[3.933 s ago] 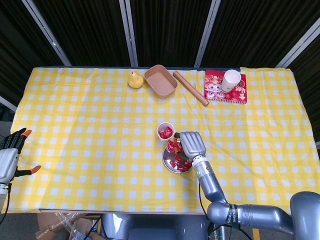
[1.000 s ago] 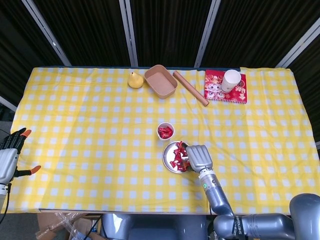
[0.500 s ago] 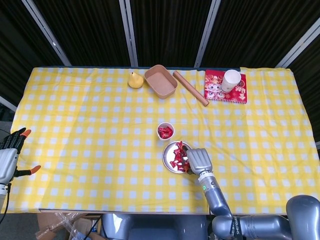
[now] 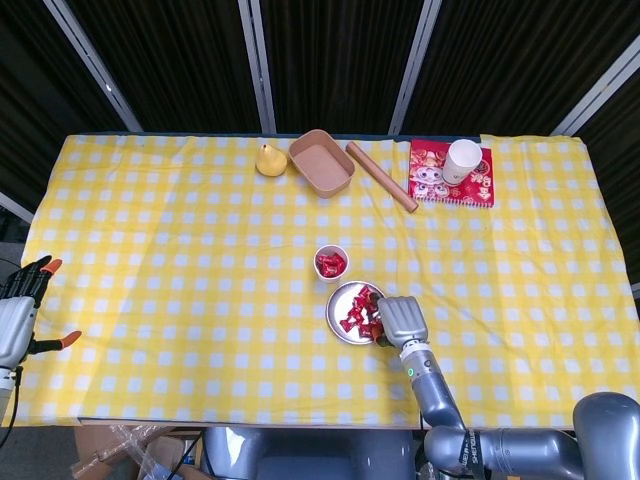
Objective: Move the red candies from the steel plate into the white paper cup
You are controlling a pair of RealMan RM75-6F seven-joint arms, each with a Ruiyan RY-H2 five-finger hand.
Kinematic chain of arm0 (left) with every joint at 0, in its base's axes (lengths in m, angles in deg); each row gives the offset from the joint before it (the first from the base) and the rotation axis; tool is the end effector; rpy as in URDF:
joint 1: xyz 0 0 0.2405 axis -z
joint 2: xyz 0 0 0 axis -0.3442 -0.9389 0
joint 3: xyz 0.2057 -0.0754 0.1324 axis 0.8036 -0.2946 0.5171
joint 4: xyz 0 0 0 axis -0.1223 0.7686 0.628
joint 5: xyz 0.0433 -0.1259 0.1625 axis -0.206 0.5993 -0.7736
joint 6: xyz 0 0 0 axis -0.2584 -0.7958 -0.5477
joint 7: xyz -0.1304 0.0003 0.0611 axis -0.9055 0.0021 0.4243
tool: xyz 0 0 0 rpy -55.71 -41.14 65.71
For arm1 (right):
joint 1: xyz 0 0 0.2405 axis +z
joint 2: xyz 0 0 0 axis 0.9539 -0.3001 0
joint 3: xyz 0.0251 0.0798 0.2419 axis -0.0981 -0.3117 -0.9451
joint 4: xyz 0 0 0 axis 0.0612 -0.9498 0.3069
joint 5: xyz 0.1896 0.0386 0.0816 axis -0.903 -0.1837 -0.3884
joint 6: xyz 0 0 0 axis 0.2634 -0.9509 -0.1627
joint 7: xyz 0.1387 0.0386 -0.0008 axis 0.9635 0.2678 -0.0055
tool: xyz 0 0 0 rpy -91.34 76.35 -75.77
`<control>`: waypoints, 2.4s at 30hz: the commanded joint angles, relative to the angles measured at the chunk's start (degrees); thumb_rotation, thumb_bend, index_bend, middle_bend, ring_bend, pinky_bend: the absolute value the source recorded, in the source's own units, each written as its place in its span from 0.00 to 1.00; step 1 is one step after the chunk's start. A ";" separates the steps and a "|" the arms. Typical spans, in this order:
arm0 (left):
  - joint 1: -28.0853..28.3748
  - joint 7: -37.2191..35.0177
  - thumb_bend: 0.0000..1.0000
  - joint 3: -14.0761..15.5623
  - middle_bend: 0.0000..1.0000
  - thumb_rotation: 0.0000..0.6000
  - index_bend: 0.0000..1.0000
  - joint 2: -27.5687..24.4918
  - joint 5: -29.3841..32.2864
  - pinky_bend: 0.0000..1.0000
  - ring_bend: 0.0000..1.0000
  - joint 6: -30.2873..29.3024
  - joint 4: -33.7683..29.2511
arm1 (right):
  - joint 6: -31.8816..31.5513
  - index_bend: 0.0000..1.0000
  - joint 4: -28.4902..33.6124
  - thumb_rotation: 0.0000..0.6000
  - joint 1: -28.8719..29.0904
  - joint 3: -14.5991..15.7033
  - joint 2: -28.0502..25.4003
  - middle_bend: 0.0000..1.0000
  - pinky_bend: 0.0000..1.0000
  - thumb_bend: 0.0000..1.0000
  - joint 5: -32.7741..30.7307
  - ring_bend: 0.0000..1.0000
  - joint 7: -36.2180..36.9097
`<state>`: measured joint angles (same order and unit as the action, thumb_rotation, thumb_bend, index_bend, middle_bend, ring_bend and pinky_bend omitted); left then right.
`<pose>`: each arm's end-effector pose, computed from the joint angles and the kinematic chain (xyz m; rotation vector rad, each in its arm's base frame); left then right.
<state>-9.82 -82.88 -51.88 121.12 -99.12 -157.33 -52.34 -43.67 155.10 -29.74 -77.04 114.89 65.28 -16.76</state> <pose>-0.3147 0.2152 0.1567 -1.3545 -1.0566 -0.8597 -0.1500 -0.2900 -0.0560 1.7321 -1.2114 0.6318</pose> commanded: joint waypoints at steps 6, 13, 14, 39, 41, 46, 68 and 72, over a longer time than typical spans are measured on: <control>-0.05 -0.02 0.00 -0.01 0.00 1.00 0.05 0.01 -0.06 0.00 0.00 -0.11 -0.01 | 0.03 0.37 0.64 1.00 -0.49 -0.07 0.05 0.93 0.98 0.39 1.11 0.94 0.62; -0.04 -0.19 0.01 -0.03 0.00 1.00 0.05 -0.06 -0.02 0.00 0.00 -0.01 -0.04 | 0.07 0.37 0.85 1.00 -0.91 -0.27 0.12 0.93 0.98 0.39 2.12 0.94 1.27; -0.03 -0.19 0.01 -0.03 0.00 1.00 0.05 -0.04 0.01 0.00 0.00 0.01 -0.02 | 0.04 0.36 0.91 1.00 -1.01 -0.27 0.13 0.93 0.98 0.39 2.42 0.94 1.45; -0.07 -0.21 0.01 -0.10 0.00 1.00 0.05 -0.04 0.15 0.00 0.00 -0.01 -0.20 | 2.04 0.49 -1.66 1.00 -1.76 -0.74 -0.24 0.93 0.98 0.44 -0.09 0.94 1.42; -0.08 -0.22 0.01 -0.12 0.00 1.00 0.05 -0.05 0.19 0.00 0.00 0.00 -0.20 | 2.16 0.49 -1.70 1.00 -1.81 -0.63 -0.17 0.93 0.98 0.46 0.09 0.94 1.49; -0.08 -0.34 0.01 -0.12 0.00 1.00 0.05 -0.07 0.16 0.00 0.00 0.01 -0.18 | 2.42 0.50 -1.87 1.00 -1.93 -0.50 -0.02 0.93 0.98 0.49 0.14 0.94 1.61; -0.11 -0.49 0.01 -0.09 0.00 1.00 0.05 -0.14 0.04 0.00 0.00 -0.02 -0.20 | 1.73 0.51 1.47 1.00 -2.67 0.04 -0.39 0.93 0.98 0.50 4.32 0.94 2.90; -0.14 -0.58 0.01 -0.09 0.00 1.00 0.05 -0.15 0.00 0.00 0.00 -0.05 -0.19 | 1.42 0.51 1.77 1.00 -2.75 -0.28 -0.44 0.93 0.98 0.50 4.97 0.94 3.26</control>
<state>-9.96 -83.45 -51.97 120.97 -99.12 -157.38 -52.53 -42.21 156.82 -32.47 -77.28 114.47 70.19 -13.53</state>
